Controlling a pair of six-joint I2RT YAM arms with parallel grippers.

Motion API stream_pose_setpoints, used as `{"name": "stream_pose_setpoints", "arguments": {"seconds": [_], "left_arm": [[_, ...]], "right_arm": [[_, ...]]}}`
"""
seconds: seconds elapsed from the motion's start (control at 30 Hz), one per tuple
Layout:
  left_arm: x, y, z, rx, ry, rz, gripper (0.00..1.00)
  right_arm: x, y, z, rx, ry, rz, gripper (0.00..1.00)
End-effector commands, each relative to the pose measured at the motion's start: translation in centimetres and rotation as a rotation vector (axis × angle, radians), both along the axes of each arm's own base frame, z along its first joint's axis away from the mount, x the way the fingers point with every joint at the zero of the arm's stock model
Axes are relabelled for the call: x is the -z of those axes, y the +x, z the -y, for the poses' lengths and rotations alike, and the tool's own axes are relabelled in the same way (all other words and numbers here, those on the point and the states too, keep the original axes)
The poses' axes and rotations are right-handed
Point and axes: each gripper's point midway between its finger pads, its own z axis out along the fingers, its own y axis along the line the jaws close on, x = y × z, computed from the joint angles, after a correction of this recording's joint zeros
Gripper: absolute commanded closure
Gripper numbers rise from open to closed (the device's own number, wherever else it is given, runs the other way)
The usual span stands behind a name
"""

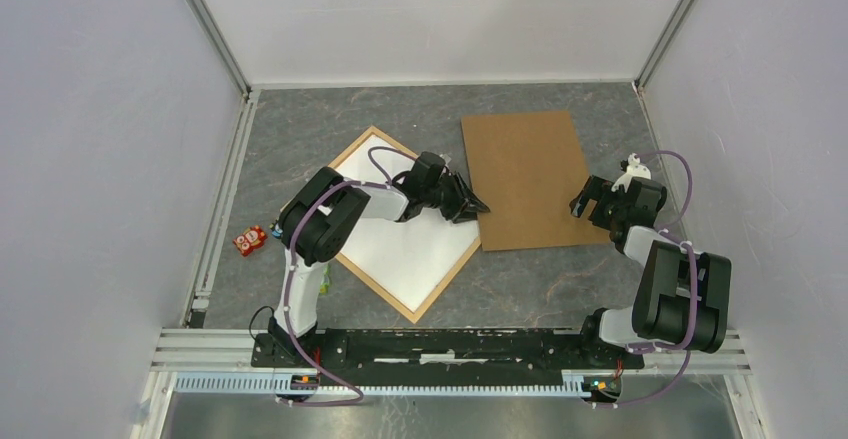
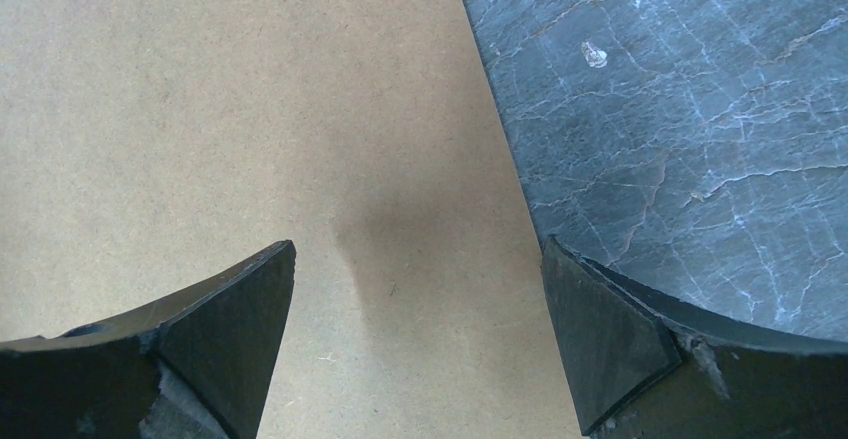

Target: Put the photo into the frame

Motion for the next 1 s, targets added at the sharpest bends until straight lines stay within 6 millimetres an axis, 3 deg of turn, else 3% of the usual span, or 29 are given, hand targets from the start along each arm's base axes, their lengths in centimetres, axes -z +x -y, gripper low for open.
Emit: {"name": "stream_pose_setpoints", "arguments": {"seconds": [0.0,0.23,0.33,0.5,0.63,0.87,0.97], "left_arm": [[-3.7,0.9,2.1,0.014,-0.115,0.048,0.65],[-6.2,1.4,1.9,0.03,-0.118,0.112,0.88],[-7.6,1.8,0.7,0.017,-0.097,0.151,0.98],[-9.6,2.6,-3.5,-0.042,-0.04,0.224,0.98],[-9.9,2.7,-7.9,-0.104,-0.026,0.224,0.98],[-9.9,0.5,-15.0,-0.209,0.064,0.254,0.98],[-9.7,-0.8,-17.9,-0.249,0.112,0.274,0.98]], "right_arm": [[4.1,-4.6,-3.3,-0.041,0.132,-0.222,0.02],[3.0,-4.1,-3.8,-0.078,0.126,-0.185,0.02],[2.0,-3.9,-4.2,-0.103,0.109,-0.152,0.02],[0.4,-3.5,-4.1,-0.118,0.018,-0.149,0.02],[-1.5,-2.6,-5.3,-0.154,-0.047,-0.129,0.02],[-3.7,-2.4,-12.0,-0.33,0.113,-0.059,0.02],[-4.3,-2.5,-13.5,-0.364,0.188,-0.038,0.02]]}}
